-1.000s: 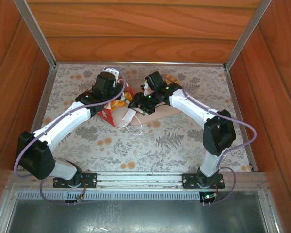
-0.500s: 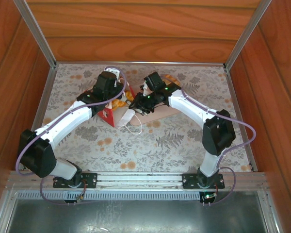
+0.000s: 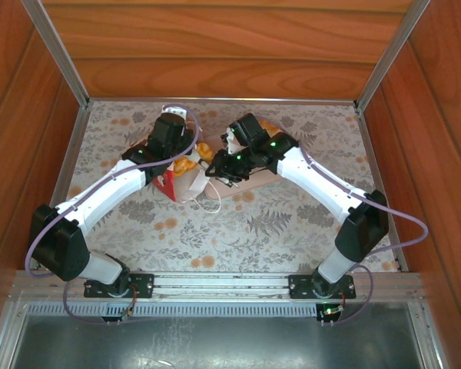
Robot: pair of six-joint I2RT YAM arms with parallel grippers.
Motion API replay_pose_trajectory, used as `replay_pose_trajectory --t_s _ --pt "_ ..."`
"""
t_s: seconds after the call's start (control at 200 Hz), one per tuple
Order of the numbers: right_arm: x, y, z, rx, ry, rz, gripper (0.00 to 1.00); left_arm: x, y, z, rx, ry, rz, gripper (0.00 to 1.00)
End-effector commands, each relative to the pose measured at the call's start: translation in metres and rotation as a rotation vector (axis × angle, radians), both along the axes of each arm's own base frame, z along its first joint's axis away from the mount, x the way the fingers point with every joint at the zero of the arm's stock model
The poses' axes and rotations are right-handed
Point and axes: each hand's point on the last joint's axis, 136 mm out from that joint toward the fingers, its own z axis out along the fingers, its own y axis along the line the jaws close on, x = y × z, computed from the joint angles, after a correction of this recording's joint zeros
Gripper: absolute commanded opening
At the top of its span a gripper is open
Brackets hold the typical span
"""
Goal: Take the fake bread out of the paper bag
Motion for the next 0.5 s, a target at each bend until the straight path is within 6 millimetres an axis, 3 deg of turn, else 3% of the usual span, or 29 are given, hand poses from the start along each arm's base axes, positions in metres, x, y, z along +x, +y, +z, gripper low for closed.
replay_pose_trajectory --t_s 0.0,0.24,0.495 --pt "-0.01 -0.008 0.028 0.022 -0.081 0.025 0.34 0.007 0.003 0.023 -0.037 -0.061 0.057 0.0" --pt "-0.025 -0.043 0.052 -0.001 -0.171 -0.021 0.35 0.006 0.016 0.028 -0.023 -0.084 0.117 0.0" --pt "-0.028 -0.084 0.066 -0.075 -0.235 -0.1 0.36 0.0 0.029 0.035 -0.007 -0.111 0.158 0.0"
